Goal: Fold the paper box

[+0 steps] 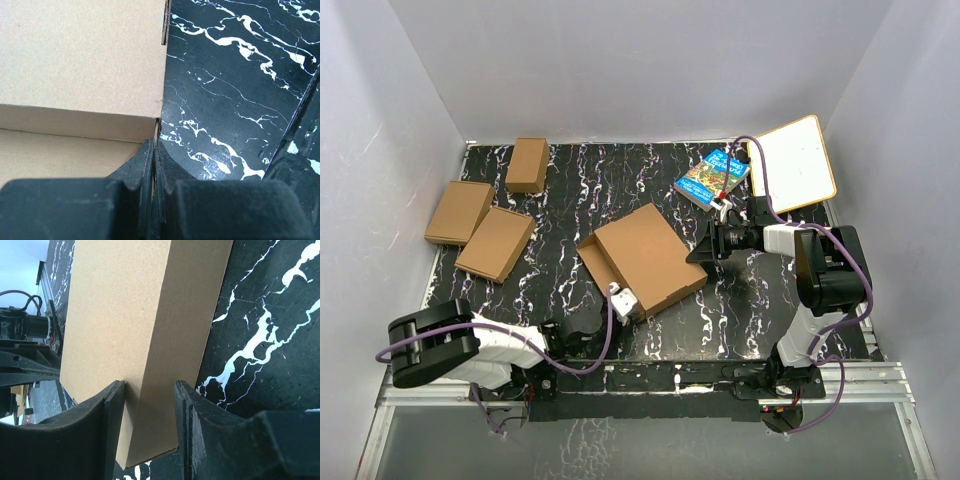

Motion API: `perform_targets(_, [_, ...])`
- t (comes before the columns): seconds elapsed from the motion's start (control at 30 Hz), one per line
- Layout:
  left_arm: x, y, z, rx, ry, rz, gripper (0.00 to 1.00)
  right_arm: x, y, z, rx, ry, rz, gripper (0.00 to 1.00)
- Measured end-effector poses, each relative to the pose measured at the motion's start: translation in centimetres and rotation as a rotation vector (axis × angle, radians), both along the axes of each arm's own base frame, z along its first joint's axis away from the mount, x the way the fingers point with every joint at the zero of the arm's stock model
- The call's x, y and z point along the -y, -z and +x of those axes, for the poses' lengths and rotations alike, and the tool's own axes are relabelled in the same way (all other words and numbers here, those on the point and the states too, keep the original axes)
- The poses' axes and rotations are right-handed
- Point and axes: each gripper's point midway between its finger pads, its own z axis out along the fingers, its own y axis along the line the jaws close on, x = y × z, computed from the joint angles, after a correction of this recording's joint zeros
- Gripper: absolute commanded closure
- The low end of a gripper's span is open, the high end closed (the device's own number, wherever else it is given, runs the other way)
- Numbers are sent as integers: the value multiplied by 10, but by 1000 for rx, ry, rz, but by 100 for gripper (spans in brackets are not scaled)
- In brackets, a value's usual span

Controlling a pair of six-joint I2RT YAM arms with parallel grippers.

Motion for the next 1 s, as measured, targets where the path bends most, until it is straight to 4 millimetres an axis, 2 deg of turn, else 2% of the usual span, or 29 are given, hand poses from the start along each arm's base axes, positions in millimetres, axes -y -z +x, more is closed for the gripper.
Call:
perform_targets(0.4, [8, -5, 7, -46, -30, 101, 99, 0, 0, 0, 2, 0, 0, 55])
perform_targets(0.5, [9, -5, 8, -62, -39, 135, 92, 0, 0, 1, 5, 2, -2, 55])
perform_targets(0.67, [8, -9, 10, -76, -52, 168, 73, 0, -1, 2, 7, 1, -3, 55])
perform_targets(0.83, [4, -32, 11, -73, -68, 130, 64, 0, 0, 2, 6, 0, -3, 55])
perform_targets(1.0, [2, -51, 12, -90, -89, 101, 47, 0, 0, 2, 7, -1, -4, 55])
